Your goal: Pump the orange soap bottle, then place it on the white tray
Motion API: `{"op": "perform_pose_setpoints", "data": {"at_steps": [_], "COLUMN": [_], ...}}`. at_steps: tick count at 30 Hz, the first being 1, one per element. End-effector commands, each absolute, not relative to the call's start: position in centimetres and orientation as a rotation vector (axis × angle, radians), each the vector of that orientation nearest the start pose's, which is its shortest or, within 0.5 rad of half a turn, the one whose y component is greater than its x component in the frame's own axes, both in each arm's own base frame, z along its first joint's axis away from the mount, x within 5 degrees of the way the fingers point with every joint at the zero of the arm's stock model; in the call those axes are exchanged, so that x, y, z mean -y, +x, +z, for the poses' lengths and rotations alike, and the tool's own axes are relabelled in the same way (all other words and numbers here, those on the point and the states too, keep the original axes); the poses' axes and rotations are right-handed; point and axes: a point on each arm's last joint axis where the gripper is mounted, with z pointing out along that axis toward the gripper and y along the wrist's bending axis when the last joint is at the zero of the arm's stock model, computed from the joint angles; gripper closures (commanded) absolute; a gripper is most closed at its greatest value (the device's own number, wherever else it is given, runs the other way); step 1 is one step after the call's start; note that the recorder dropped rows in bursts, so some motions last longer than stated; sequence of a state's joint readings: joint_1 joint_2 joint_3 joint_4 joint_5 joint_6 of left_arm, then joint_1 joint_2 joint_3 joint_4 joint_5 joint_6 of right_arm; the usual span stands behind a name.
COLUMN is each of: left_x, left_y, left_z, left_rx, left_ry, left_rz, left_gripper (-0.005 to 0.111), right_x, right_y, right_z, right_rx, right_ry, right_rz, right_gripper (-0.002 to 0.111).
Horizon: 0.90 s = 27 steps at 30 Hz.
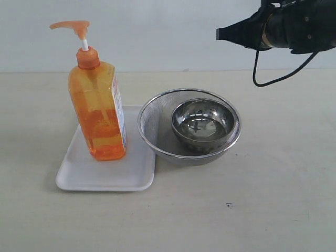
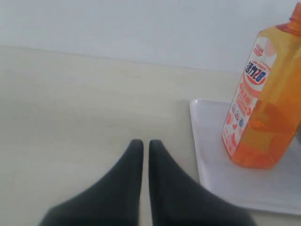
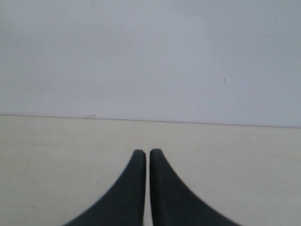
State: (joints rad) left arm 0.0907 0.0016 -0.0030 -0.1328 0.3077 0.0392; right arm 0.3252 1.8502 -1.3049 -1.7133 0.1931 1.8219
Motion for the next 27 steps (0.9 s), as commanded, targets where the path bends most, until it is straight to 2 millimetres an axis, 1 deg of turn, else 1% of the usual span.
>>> {"op": "perform_pose_setpoints", "data": {"at_steps": [1,3,5,7,9,10,11,12,13,14,15,18,22,27], "left_x": [-0.1,-0.1,-0.1,-0.1,-0.1,-0.1,-0.1,-0.1,-0.1,-0.1,-0.1,-0.1,-0.1,-0.1], "left_y": [5.4,5.4,5.4,5.4,5.4,5.4,5.4,5.4,5.4,5.4,5.4,5.4,5.4,5.4], "left_z": [18.6,18.6,18.6,18.6,18.6,18.6,18.6,18.6,18.6,18.6,18.6,18.6,18.6,18.6], "left_rx": [-1.784,-1.784,-1.784,-1.784,-1.784,-1.784,-1.784,-1.784,-1.784,-1.784,-1.784,-1.784,-1.784,-1.784], "left_ry": [-0.118,-0.118,-0.116,-0.116,-0.116,-0.116,-0.116,-0.116,-0.116,-0.116,-0.116,-0.116,-0.116,-0.116], "left_rz": [-0.032,-0.032,-0.031,-0.031,-0.031,-0.031,-0.031,-0.031,-0.031,-0.031,-0.031,-0.031,-0.031,-0.031], "left_gripper": [0.102,0.102,0.102,0.102,0.102,0.102,0.102,0.102,0.102,0.102,0.102,0.102,0.102,0.102], "right_x": [-11.6,-11.6,-11.5,-11.1,-9.9,-9.5,-8.7,-8.2,-7.1,-6.6,-5.6,-4.2,-3.1,-2.3], "right_y": [41.4,41.2,40.6,39.4,37.4,36.7,35.4,34.6,33.0,32.2,30.6,28.3,25.8,22.9], "right_z": [25.7,26.2,27.7,29.0,29.7,29.8,29.8,29.9,29.9,30.0,30.1,30.5,30.9,31.2], "right_rx": [-1.985,-1.976,-1.947,-1.923,-1.912,-1.911,-1.911,-1.912,-1.911,-1.908,-1.901,-1.88,-1.849,-1.835], "right_ry": [-0.063,-0.062,-0.067,-0.059,-0.014,-0.001,0.033,0.066,0.138,0.181,0.259,0.359,0.376,0.279], "right_rz": [0.065,0.08,0.104,0.099,0.053,0.038,0.007,-0.009,-0.045,-0.064,-0.092,-0.133,-0.155,-0.184], "right_gripper": [0.109,0.109,0.109,0.109,0.109,0.109,0.109,0.109,0.109,0.109,0.109,0.109,0.109,0.109]}}
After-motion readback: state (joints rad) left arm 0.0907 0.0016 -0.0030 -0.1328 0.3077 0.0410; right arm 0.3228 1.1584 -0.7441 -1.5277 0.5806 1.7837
